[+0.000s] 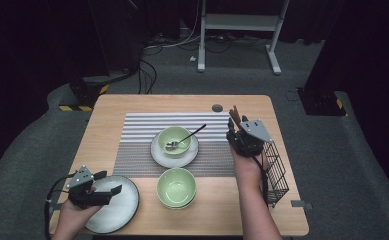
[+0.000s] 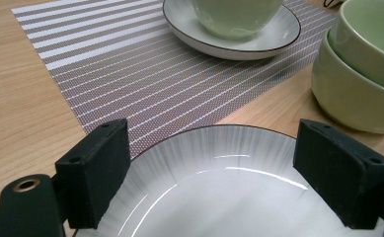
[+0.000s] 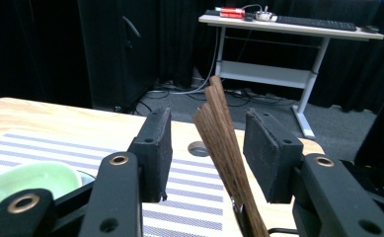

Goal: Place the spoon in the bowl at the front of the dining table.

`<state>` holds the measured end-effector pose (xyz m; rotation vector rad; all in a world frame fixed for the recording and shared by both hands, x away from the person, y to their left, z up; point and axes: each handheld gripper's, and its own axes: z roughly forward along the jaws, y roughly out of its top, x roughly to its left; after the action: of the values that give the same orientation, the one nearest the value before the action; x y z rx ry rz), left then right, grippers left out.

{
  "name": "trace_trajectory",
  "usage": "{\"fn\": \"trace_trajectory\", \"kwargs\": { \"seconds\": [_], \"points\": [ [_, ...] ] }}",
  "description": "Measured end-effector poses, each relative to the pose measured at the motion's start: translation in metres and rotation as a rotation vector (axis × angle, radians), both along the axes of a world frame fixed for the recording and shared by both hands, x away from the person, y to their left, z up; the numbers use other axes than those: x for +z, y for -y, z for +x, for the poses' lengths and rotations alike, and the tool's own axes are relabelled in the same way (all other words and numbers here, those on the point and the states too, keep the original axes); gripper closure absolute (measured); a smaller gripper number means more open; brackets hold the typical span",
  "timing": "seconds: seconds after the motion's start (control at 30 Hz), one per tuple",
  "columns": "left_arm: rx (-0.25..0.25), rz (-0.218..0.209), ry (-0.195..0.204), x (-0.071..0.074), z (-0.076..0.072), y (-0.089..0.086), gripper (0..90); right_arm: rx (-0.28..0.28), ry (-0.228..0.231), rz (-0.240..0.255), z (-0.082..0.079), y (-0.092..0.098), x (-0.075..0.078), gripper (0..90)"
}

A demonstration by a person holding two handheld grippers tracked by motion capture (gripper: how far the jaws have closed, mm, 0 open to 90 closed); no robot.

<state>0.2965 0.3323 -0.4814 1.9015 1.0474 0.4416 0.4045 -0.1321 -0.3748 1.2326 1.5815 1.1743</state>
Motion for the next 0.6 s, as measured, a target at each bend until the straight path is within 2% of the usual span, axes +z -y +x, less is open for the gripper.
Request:
{"fn": "trace_trajectory", "kwargs": {
  "seconds": [0.23,0.6],
  "points": [
    [0.000,0.001,-0.001,0.000,0.000,0.000,14.8,-0.027,-0.018,-0.005,0.010,0.002,-0.007,58.4],
    [-0.001,-0.001,-0.002,0.000,0.000,0.000,14.8,-0.046,-0.020,-0.004,0.014,0.000,-0.007,62.2]
  ]
}}
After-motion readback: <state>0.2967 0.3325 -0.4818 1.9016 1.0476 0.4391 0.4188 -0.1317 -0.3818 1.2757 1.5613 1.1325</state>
